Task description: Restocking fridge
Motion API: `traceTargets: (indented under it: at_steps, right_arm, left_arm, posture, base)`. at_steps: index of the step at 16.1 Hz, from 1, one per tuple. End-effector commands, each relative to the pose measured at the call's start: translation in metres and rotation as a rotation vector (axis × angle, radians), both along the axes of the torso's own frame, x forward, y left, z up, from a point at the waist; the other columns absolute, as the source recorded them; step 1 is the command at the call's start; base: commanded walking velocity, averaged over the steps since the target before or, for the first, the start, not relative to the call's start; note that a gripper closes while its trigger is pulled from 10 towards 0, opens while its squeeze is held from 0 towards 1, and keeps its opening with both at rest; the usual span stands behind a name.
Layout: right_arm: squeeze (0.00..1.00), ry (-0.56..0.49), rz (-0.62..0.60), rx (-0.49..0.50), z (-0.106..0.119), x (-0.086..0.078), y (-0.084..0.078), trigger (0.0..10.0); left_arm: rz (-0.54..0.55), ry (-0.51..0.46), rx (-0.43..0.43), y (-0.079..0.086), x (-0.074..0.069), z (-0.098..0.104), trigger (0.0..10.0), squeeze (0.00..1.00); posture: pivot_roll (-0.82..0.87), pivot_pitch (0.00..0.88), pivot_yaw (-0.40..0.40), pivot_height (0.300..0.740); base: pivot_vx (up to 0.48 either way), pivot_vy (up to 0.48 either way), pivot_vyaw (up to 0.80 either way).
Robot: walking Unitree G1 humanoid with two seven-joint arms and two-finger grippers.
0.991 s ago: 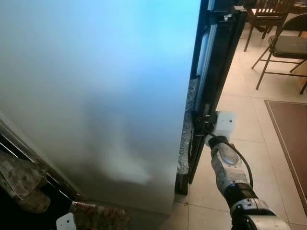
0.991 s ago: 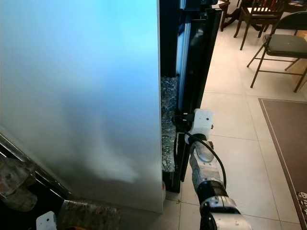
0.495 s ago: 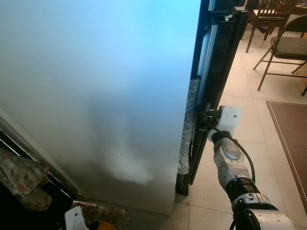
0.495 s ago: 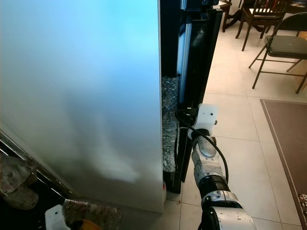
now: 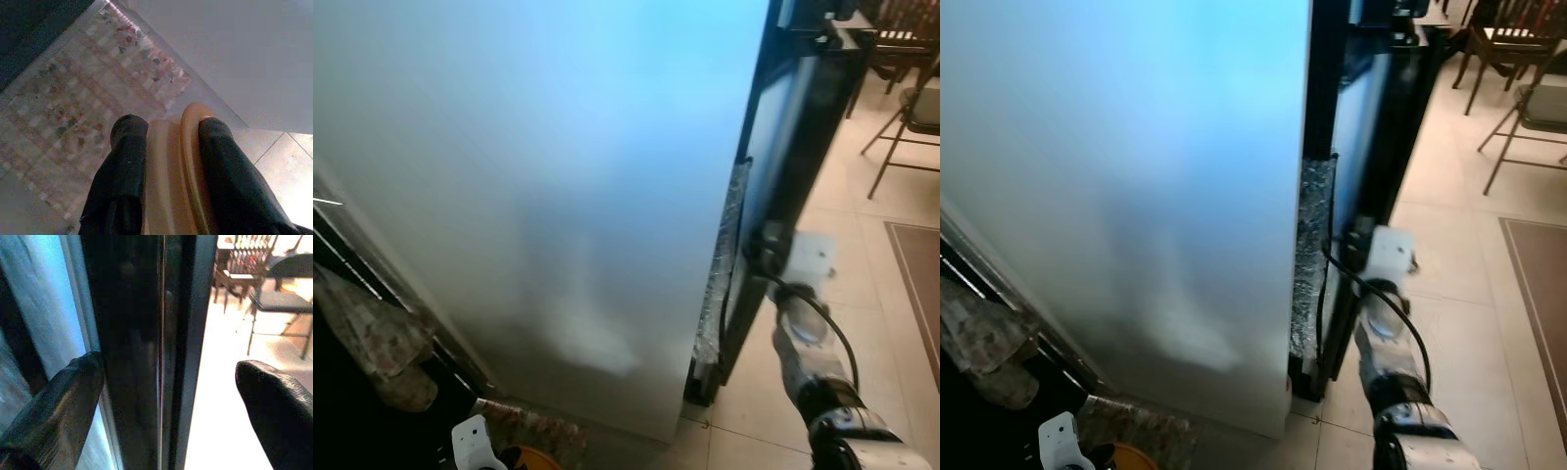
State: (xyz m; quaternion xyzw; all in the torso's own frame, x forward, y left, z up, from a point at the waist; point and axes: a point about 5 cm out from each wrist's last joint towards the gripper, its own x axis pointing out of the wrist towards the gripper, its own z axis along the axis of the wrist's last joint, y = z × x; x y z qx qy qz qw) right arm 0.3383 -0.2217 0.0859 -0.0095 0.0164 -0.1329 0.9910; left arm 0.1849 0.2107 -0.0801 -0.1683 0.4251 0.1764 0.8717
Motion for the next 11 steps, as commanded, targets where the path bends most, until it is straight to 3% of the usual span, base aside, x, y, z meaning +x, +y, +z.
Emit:
traceTargets:
  at_steps: [1, 2, 5, 8, 9, 11]
  right_arm:
    - [0.00, 0.048, -0.073, 0.021, -0.012, -0.010, -0.015, 10.0]
    - [0.00, 0.056, -0.086, 0.017, -0.015, -0.013, -0.019, 10.0]
    - [0.00, 0.168, -0.234, -0.004, -0.041, -0.045, -0.057, 10.0]
    - [0.00, 0.268, -0.413, -0.023, -0.058, -0.083, -0.100, 10.0]
    - [0.00, 0.309, -0.543, -0.036, -0.063, -0.108, -0.126, 10.0]
    - [0.00, 0.354, -0.628, 0.008, -0.069, -0.127, -0.141, 10.0]
  left_arm:
    - [-0.011, 0.005, 0.009, -0.001, 0.004, 0.001, 10.0, 0.00]
    - [-0.012, 0.004, 0.009, -0.002, 0.005, 0.002, 10.0, 0.00]
    - [-0.013, 0.008, 0.011, 0.002, 0.003, 0.001, 10.0, 0.00]
    - [-0.014, 0.010, 0.012, 0.002, 0.002, 0.001, 10.0, 0.00]
    - [-0.016, 0.012, 0.013, 0.002, 0.001, 0.001, 10.0, 0.00]
    - [-0.020, 0.015, 0.013, 0.002, 0.000, 0.000, 10.0, 0.00]
  posture:
    - [-0.15, 0.000, 0.073, 0.740]
    - [-0.15, 0.000, 0.073, 0.740]
    - [-0.15, 0.000, 0.069, 0.740]
    - [-0.15, 0.000, 0.069, 0.740]
    - [-0.15, 0.000, 0.069, 0.740]
    - [-0.16, 0.000, 0.072, 0.740]
  base:
    - [0.000, 0.000, 0.00]
    - [0.000, 0.000, 0.00]
    - [0.000, 0.000, 0.00]
    - [0.000, 0.000, 0.00]
    - [0.000, 0.000, 0.00]
    - [0.000, 0.000, 0.00]
